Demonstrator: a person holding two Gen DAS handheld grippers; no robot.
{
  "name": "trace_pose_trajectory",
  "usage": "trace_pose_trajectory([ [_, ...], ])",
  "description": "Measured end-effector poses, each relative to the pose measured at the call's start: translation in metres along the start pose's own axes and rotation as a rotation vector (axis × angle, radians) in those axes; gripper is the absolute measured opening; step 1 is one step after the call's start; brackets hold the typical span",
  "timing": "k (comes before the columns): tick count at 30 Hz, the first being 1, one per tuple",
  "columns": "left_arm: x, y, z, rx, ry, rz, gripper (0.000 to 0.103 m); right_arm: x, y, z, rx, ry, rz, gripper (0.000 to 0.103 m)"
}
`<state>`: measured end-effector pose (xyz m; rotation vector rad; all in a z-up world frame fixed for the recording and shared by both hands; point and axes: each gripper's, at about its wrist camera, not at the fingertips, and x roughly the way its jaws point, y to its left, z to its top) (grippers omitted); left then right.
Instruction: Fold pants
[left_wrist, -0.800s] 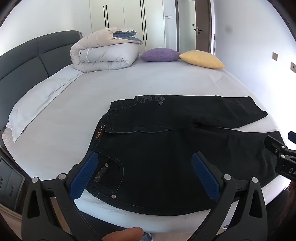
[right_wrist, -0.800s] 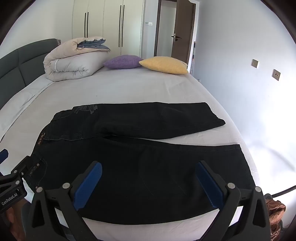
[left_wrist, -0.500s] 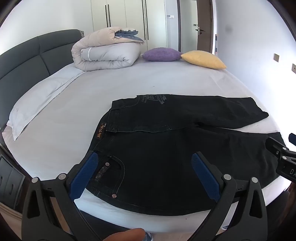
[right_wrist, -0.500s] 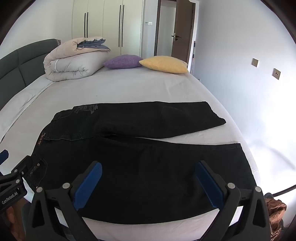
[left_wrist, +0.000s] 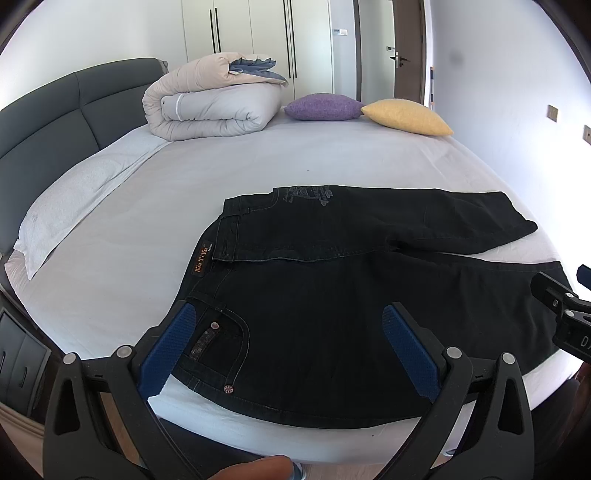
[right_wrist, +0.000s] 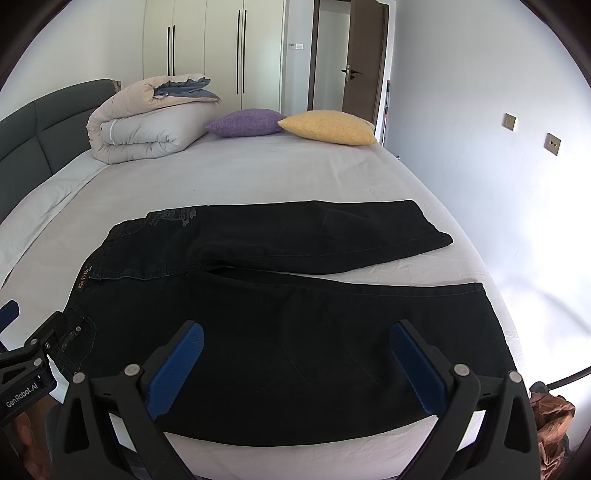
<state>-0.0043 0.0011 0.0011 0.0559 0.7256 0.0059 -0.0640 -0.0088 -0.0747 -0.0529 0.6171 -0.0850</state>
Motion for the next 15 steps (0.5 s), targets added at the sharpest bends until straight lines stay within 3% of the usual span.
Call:
trace_pose_trajectory([
  [15,0.0039,0.0025,-0.003,0.002,0.006,0.003,0.103,0.0022,-0.0005,-0.001,0.005,0.002,0.004,0.103],
])
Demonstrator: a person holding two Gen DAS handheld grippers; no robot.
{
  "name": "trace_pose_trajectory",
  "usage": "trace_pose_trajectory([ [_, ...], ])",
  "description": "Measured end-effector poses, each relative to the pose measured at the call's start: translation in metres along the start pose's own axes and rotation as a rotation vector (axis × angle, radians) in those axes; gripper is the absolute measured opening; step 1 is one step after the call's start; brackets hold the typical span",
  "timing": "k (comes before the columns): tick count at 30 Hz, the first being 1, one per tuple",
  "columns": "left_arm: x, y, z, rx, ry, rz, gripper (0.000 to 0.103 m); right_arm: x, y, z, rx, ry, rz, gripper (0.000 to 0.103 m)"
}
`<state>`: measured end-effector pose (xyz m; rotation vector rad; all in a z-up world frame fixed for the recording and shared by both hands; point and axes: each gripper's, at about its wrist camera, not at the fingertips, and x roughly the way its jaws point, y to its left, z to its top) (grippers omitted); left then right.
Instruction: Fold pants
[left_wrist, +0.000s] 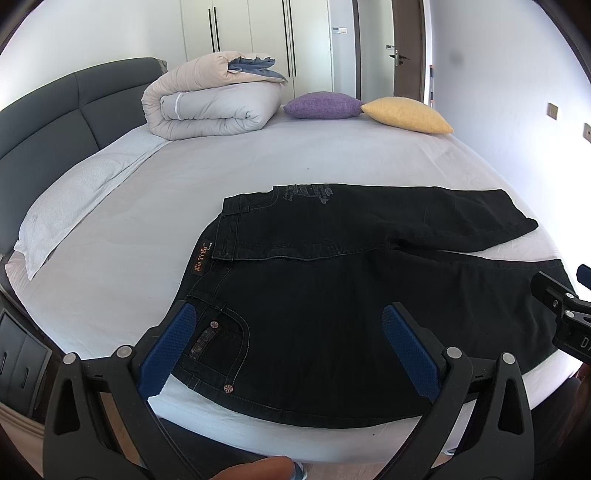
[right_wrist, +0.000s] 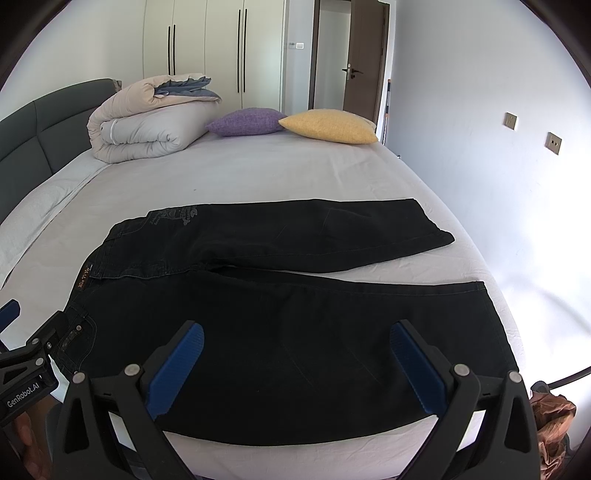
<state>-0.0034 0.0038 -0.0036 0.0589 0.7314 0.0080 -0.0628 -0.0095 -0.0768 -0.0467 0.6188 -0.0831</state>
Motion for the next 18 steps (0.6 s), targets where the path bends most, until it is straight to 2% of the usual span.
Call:
trace_pose_trajectory([
  [18,0.0033,-0.0031,-0.0018,0.001,0.006,-0.002,0.103,0.0011,0.0005,-0.0004,0.002,0.001,0.002,0.103],
])
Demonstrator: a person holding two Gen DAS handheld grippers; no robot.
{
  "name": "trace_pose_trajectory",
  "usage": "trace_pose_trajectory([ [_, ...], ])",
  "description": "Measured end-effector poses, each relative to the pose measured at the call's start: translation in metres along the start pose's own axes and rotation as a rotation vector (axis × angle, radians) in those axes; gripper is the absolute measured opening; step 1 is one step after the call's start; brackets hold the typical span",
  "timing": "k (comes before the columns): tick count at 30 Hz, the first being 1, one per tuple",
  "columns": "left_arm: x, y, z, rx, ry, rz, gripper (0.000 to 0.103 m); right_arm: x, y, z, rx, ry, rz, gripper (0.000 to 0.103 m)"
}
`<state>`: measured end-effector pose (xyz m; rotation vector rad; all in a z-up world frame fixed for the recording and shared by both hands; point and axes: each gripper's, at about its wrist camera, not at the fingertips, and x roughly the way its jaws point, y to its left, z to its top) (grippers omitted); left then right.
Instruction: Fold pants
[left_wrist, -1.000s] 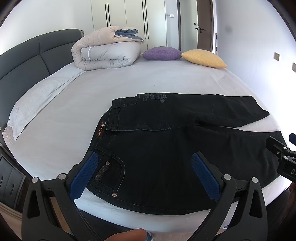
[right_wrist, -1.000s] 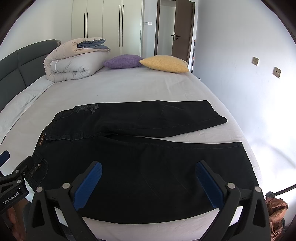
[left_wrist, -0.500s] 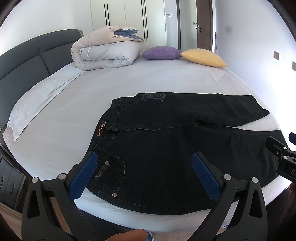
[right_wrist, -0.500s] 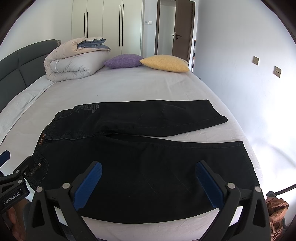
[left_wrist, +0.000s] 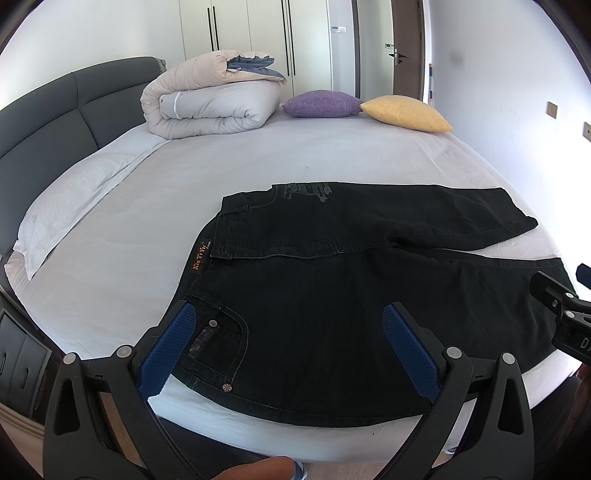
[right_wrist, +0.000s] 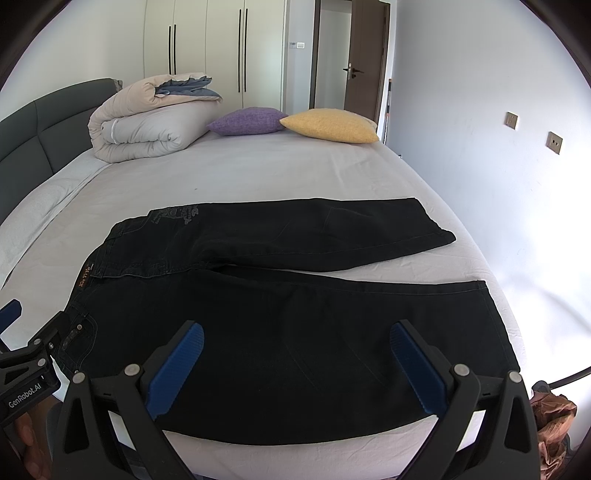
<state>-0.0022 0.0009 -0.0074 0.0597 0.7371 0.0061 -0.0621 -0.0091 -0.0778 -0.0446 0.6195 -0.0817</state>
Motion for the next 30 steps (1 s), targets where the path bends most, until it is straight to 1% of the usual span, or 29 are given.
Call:
trace_pose_trajectory([
  [19,0.006,-0.002,-0.004,0.002,0.005,-0.005,0.103,0.003,0.002,-0.001,-0.002,0.002,0.003,0.103],
  [24,0.006,0.0,-0.003,0.002,0.006,-0.007,0.103,0.002,0.015,-0.009,-0.006,0.004,0.004,0.103],
  [30,0.009,0.0,-0.004,0.004,0.011,-0.009,0.103,0.003,0.015,-0.01,-0.007,0.006,0.004,0.103],
])
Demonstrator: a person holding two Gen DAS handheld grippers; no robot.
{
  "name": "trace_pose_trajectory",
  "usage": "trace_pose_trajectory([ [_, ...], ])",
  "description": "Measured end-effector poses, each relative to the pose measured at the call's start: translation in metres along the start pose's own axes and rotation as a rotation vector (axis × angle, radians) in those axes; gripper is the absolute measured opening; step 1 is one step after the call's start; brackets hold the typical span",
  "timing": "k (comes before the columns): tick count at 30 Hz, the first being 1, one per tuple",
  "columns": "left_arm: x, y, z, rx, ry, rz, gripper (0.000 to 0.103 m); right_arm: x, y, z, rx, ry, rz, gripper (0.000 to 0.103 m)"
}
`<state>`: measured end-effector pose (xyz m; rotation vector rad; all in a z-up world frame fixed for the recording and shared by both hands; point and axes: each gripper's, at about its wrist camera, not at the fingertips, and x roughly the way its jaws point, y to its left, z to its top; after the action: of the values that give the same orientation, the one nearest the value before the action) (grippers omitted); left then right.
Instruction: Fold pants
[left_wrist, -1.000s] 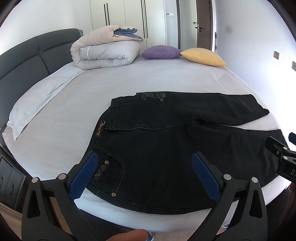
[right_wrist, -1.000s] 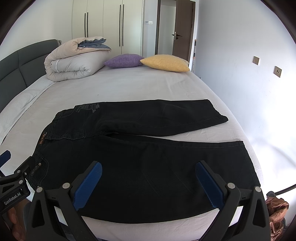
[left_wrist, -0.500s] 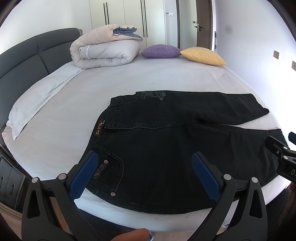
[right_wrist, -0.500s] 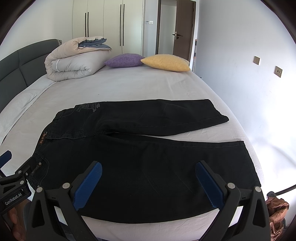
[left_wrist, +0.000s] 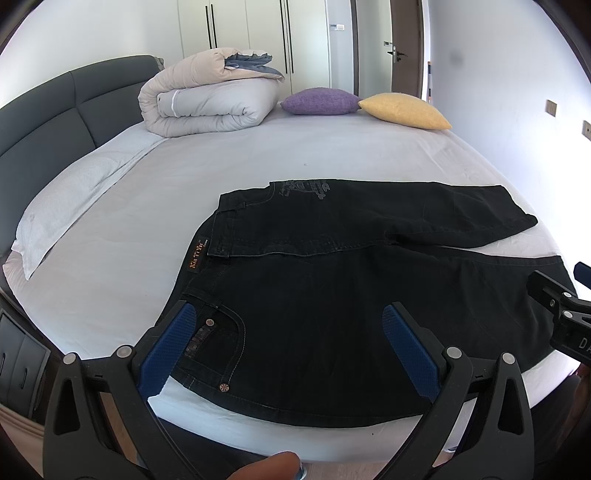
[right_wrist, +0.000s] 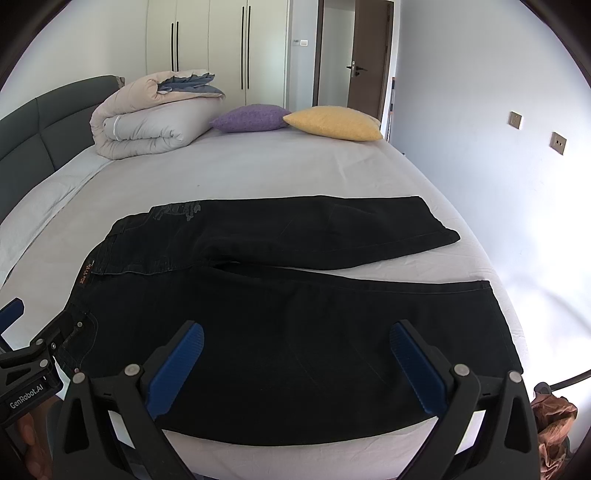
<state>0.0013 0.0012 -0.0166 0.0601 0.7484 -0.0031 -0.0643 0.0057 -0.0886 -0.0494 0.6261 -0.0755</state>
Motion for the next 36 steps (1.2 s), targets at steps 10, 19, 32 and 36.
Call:
trace_pose_trajectory([
  [10,0.014,0.004,0.004,-0.016,0.034,-0.01,0.103,0.007,0.001,-0.001,-0.005,0.011,0.013,0.103],
  [19,0.051,0.033,0.013,-0.037,0.007,-0.131,0.103,0.021,0.006,0.012,-0.075,0.003,0.075,0.103],
  [32,0.208,0.099,0.113,0.063,0.143,-0.232,0.103,0.097,-0.017,0.077,-0.192,0.028,0.345,0.091],
  [36,0.268,0.108,0.165,0.183,0.159,-0.313,0.103,0.119,-0.023,0.09,-0.245,0.041,0.428,0.09],
])
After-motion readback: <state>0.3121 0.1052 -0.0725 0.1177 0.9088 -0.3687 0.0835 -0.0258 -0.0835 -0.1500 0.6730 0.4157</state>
